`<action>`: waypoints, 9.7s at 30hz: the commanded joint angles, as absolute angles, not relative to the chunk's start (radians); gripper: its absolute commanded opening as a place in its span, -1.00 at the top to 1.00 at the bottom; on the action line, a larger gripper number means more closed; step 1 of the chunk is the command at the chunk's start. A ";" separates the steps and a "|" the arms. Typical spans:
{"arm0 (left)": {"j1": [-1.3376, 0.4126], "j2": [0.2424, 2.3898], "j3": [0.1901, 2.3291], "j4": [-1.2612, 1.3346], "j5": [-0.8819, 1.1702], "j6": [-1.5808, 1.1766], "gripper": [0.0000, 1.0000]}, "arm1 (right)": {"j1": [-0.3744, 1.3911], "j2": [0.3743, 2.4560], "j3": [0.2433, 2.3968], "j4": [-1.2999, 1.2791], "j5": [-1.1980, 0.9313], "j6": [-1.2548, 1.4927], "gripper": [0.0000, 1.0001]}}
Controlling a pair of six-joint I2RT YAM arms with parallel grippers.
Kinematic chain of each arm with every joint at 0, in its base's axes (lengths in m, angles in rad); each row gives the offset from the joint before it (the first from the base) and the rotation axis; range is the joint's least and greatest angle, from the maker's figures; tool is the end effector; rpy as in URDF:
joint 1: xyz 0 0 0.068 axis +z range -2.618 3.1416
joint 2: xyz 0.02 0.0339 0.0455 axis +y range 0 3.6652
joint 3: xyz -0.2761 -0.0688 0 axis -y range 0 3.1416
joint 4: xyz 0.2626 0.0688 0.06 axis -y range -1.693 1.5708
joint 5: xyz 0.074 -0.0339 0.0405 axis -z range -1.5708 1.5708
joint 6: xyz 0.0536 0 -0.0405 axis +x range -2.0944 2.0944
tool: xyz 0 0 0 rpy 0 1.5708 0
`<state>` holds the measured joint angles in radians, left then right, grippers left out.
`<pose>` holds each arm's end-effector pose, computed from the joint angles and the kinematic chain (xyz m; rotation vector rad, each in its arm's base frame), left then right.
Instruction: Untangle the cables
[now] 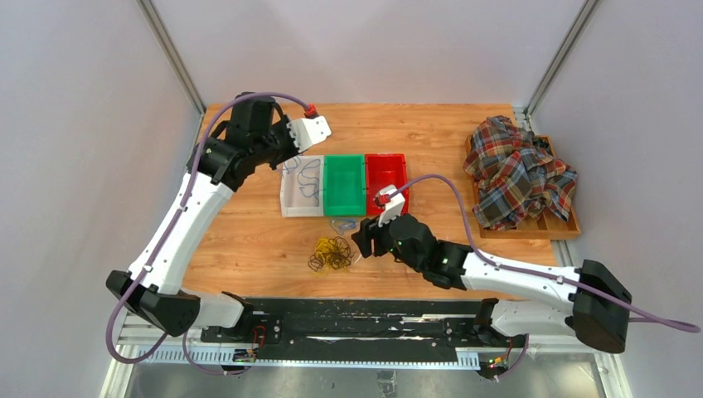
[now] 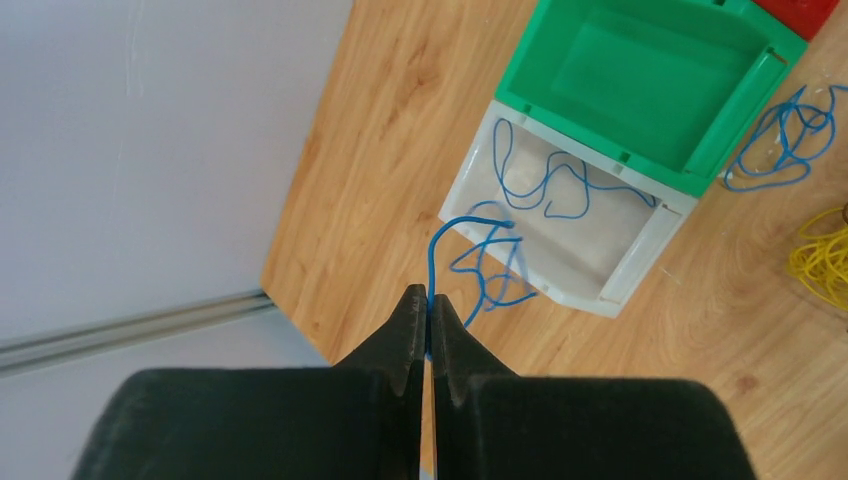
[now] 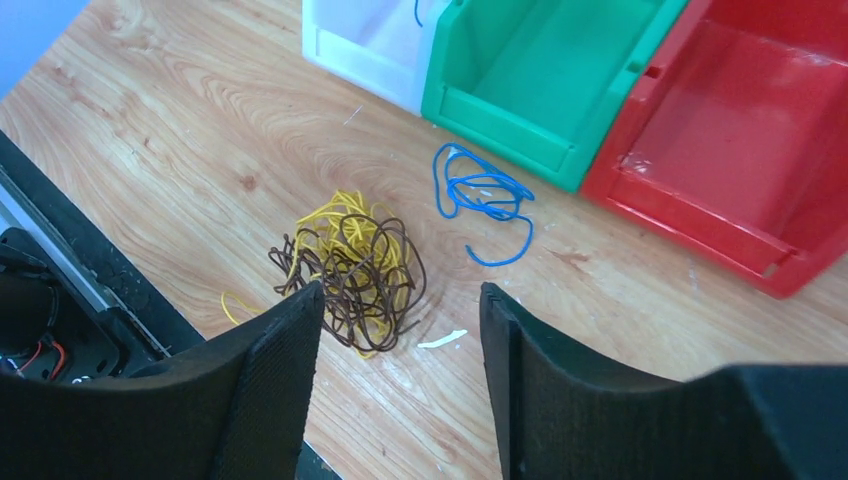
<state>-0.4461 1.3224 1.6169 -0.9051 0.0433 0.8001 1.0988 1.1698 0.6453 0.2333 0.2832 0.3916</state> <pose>0.2611 -0.1274 0.4416 1.2949 1.7598 0.1538 0.1451 0.2513 0.2521 -0.4716 1.8633 0.7644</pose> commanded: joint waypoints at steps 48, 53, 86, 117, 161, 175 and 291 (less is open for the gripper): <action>-0.319 1.754 1.151 -0.178 0.049 0.574 0.88 | 0.989 1.160 0.780 -0.138 0.408 0.547 -0.31; -0.319 1.774 1.169 -0.170 0.027 0.556 0.57 | 0.983 1.160 0.784 -0.138 0.400 0.537 -0.29; -0.306 1.272 1.222 -0.759 0.426 0.418 -0.96 | 0.879 1.677 0.942 0.069 0.159 0.541 -0.43; -0.315 1.223 1.281 -0.916 0.665 0.588 -0.74 | 0.821 1.338 0.878 0.187 -0.156 0.454 0.99; -0.373 1.259 1.282 -0.638 0.293 0.553 0.99 | 0.787 1.199 0.935 0.189 -0.236 0.615 -0.31; -0.358 1.505 1.186 -0.390 0.026 0.598 0.99 | 0.788 1.031 0.815 0.087 -0.036 0.552 -0.37; -0.515 1.192 1.056 -0.875 0.541 0.451 -0.34 | 0.980 1.471 0.820 0.305 -0.102 0.481 0.84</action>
